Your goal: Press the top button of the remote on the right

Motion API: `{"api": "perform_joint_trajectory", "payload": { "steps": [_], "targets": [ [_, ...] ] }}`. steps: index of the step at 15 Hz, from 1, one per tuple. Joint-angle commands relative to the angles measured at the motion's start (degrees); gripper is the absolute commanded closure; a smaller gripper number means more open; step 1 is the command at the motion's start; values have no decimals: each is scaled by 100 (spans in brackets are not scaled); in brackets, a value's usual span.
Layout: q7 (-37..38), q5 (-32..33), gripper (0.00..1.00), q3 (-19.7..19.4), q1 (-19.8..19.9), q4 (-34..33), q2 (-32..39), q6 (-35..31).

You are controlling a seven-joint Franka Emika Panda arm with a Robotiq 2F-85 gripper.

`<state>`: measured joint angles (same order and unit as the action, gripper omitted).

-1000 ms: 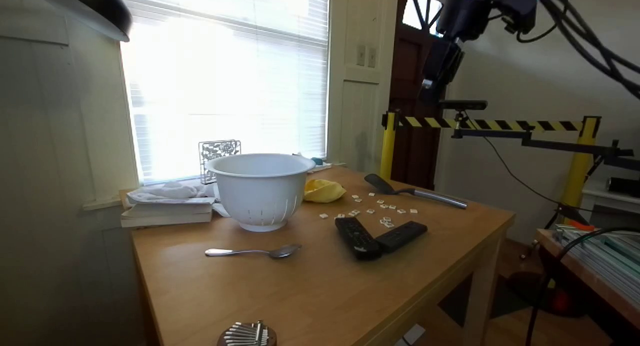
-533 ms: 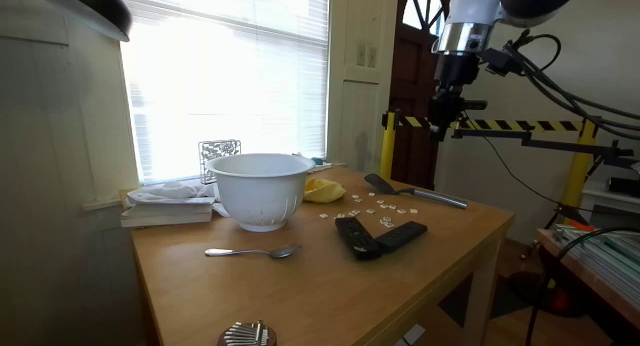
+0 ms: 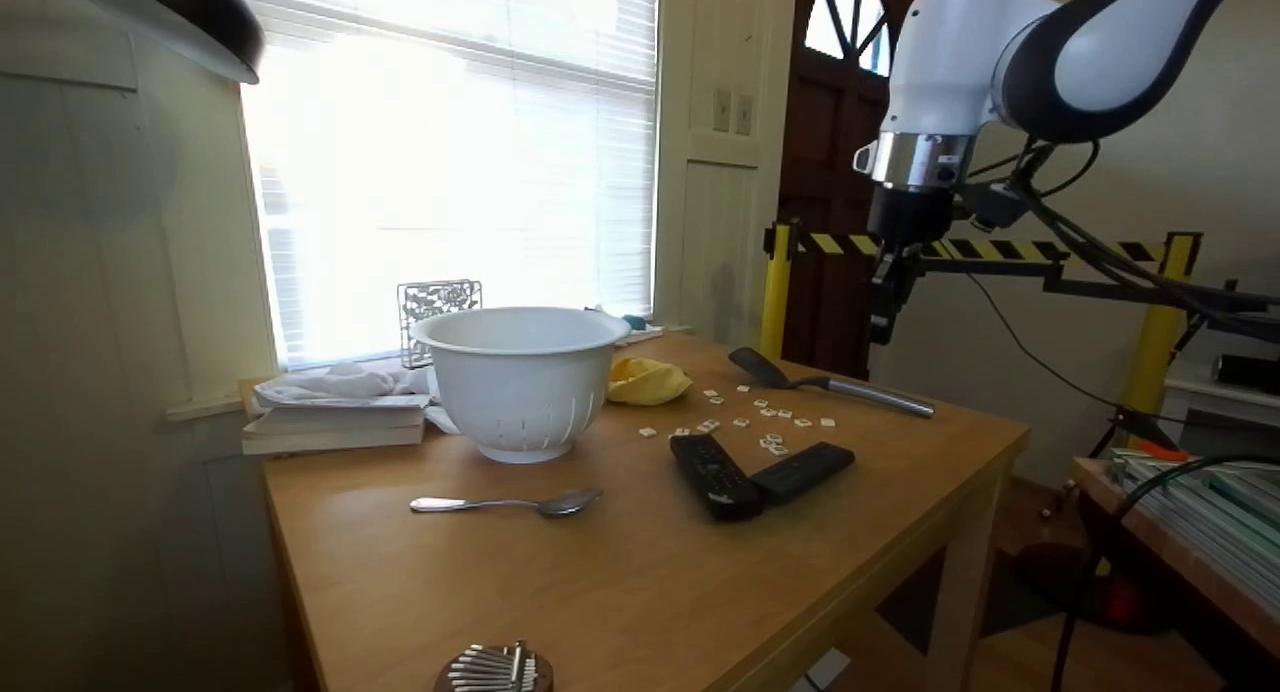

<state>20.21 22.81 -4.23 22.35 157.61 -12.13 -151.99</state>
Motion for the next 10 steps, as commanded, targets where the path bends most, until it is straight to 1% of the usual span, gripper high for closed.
{"api": "perform_joint_trajectory", "payload": {
  "steps": [1, 2, 3, 5, 8, 9, 10],
  "targets": [
    [514, 940, 99, -26, 191, -116, 690, -522],
    [634, 1047, 99, -60, 145, -232, 839, -221],
    [344, 675, 99, -198, -59, -35, 461, -269],
    [476, 837, 99, -273, -104, -91, 697, -262],
    [478, 838, 99, -297, -128, -155, 787, -263],
    [432, 750, 98, -321, -172, -178, 908, -276],
    [637, 900, 99, -362, -183, -211, 1108, -370]
  ]
}}
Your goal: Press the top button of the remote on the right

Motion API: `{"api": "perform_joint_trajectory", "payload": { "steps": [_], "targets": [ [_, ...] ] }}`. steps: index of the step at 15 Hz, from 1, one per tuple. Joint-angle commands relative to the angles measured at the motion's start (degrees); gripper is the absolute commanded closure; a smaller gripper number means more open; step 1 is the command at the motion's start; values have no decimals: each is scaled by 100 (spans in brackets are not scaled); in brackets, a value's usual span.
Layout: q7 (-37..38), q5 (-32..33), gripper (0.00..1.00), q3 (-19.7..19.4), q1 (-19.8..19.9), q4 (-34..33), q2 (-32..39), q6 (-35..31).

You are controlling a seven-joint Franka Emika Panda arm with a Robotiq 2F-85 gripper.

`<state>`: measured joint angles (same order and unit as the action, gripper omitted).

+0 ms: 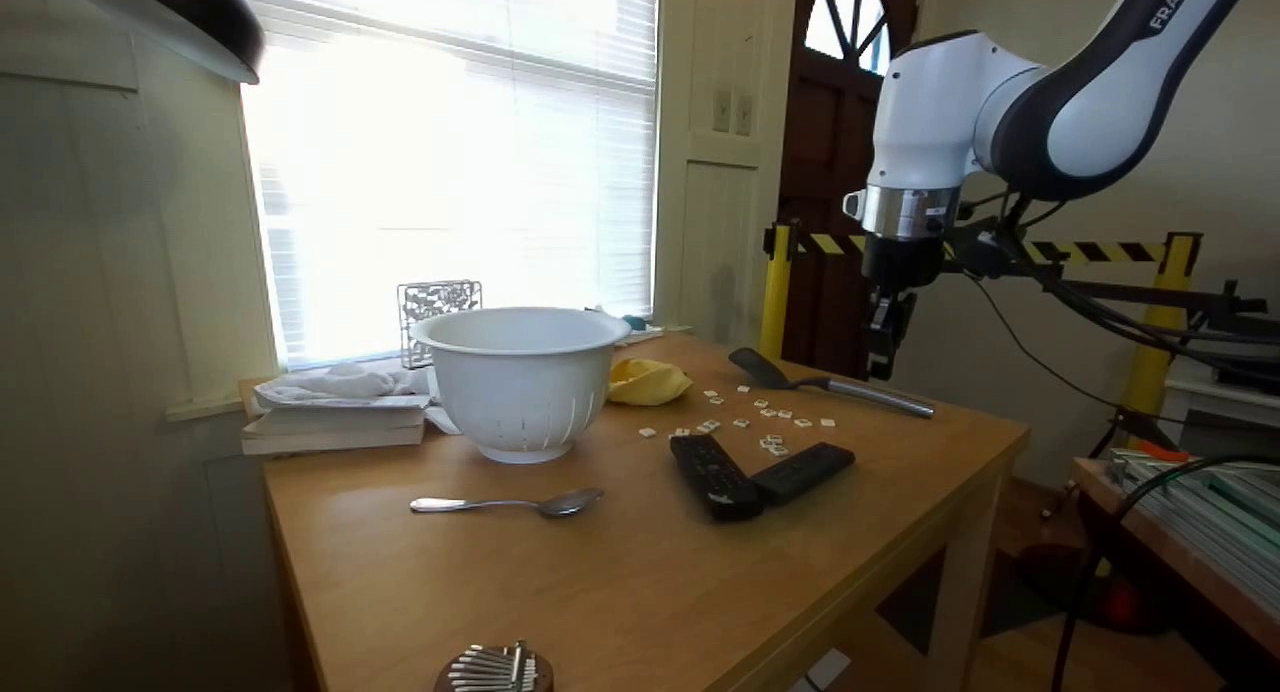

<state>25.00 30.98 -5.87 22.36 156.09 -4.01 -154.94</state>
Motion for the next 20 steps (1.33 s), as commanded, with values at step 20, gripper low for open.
{"api": "perform_joint_trajectory", "payload": {
  "steps": [20],
  "targets": [
    [523, -75, 99, -1045, -785, -145, 2104, -2498]
  ]
}}
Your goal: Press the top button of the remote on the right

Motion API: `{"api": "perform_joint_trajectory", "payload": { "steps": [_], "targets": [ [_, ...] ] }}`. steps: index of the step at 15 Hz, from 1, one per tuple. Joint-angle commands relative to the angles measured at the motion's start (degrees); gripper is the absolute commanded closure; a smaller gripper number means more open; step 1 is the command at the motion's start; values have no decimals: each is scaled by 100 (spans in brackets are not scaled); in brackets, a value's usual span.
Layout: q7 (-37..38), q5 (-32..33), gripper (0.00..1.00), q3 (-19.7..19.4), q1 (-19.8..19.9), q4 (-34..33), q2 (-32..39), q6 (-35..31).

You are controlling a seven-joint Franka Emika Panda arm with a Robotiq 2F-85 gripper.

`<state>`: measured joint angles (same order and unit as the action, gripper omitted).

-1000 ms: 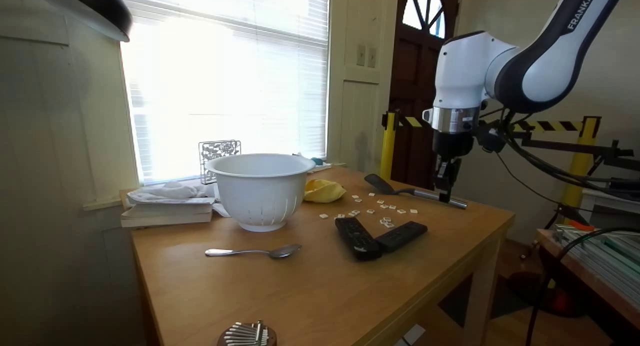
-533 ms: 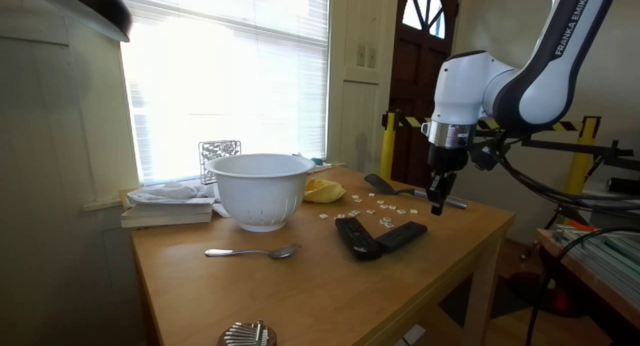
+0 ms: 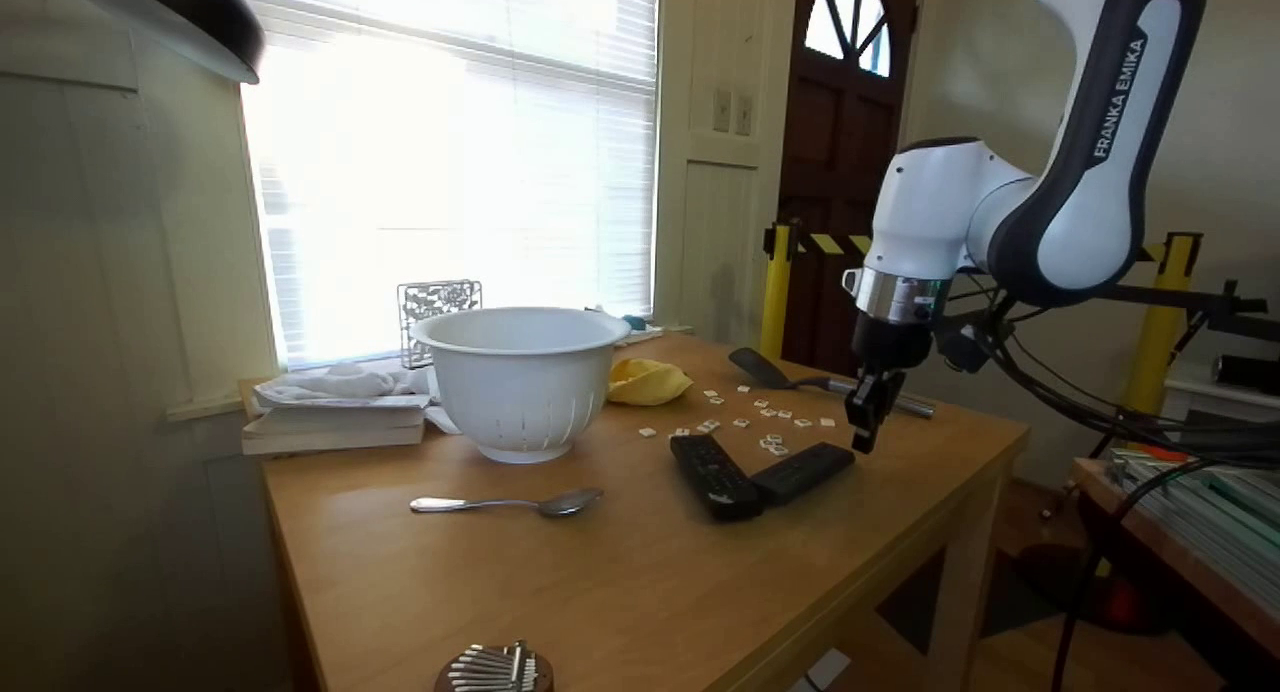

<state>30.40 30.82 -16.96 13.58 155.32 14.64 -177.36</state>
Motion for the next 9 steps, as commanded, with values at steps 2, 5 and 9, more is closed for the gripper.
{"api": "perform_joint_trajectory", "payload": {
  "steps": [2, 5, 9],
  "targets": [
    [-40, -73, 99, 108, 151, -79, 312, -336],
    [-65, -88, 99, 207, 273, -63, 211, -310],
    [-150, -146, 99, 522, 587, -18, 104, -247]
  ]
}}
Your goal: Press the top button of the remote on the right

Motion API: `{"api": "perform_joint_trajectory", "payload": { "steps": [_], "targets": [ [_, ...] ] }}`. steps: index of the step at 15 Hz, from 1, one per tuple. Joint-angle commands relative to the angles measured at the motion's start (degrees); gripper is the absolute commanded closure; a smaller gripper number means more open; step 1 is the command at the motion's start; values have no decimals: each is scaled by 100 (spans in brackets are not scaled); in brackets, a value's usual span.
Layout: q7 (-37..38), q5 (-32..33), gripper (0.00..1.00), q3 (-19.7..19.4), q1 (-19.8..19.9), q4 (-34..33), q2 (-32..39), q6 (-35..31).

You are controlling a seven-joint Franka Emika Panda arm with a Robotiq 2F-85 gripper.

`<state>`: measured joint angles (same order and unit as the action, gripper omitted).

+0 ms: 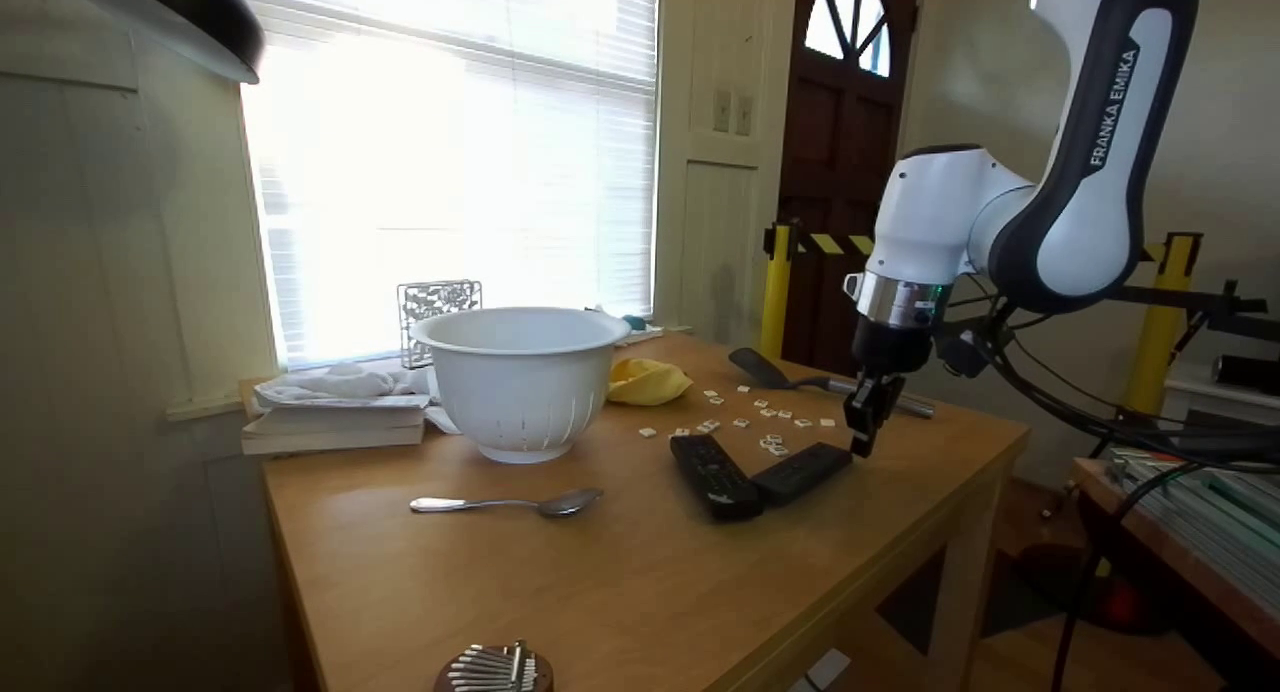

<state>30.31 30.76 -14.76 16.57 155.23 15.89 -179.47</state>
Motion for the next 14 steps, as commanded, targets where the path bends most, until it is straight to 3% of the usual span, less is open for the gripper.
{"api": "perform_joint_trajectory", "payload": {
  "steps": [1, 2, 3, 7, 14],
  "targets": [
    [-159, -154, 99, 395, 378, -6, -49, -8],
    [-154, -160, 99, 464, 452, -17, -64, 17],
    [-933, -1156, 99, 273, 63, 61, -99, 10],
    [-1760, -2228, 99, 307, -84, 8, -314, 286],
    [-2423, -2667, 99, 170, -355, -145, -380, 649]
  ]
}}
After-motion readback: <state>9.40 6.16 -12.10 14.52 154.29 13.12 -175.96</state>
